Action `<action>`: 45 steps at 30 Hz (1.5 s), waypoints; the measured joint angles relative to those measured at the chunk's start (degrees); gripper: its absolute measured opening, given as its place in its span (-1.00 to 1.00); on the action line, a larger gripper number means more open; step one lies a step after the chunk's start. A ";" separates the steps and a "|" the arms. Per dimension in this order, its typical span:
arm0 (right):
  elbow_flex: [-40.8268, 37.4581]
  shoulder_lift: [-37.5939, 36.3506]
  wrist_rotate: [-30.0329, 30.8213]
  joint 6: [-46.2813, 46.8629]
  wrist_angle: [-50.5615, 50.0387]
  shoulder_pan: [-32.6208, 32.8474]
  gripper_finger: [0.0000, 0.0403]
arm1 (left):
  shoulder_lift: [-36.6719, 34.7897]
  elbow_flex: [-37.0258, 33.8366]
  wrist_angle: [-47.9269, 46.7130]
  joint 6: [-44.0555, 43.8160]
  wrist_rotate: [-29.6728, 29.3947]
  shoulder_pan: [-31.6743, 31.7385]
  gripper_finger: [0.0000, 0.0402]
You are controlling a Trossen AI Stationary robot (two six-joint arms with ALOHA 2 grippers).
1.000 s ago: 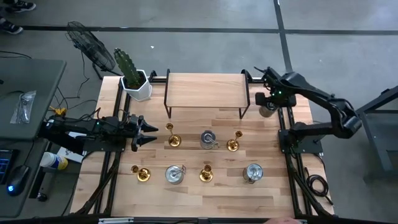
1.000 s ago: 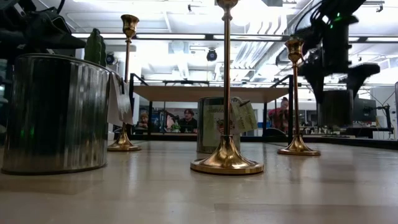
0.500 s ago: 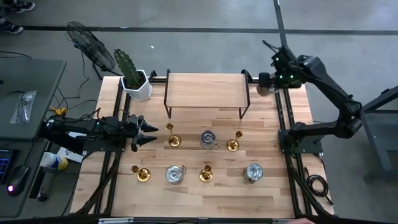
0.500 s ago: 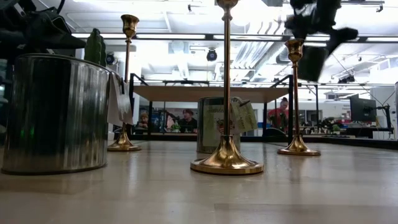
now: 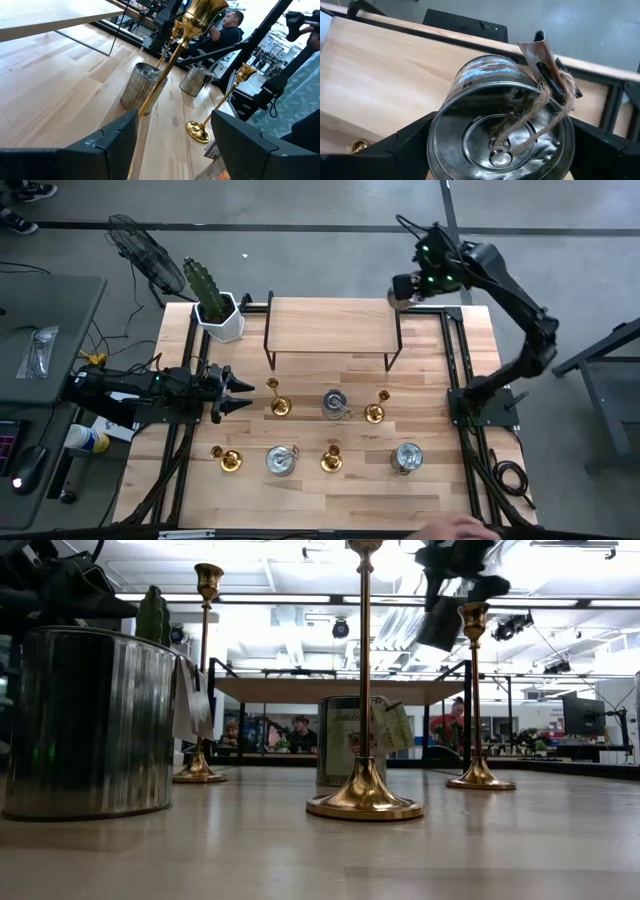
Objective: Pick & Place candle stick holders
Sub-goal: Put the silver scented candle on the shelf
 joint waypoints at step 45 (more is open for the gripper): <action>8.37 19.88 2.80 -3.12 -3.23 1.88 0.76 | -0.02 0.01 -0.01 0.00 0.00 0.00 0.22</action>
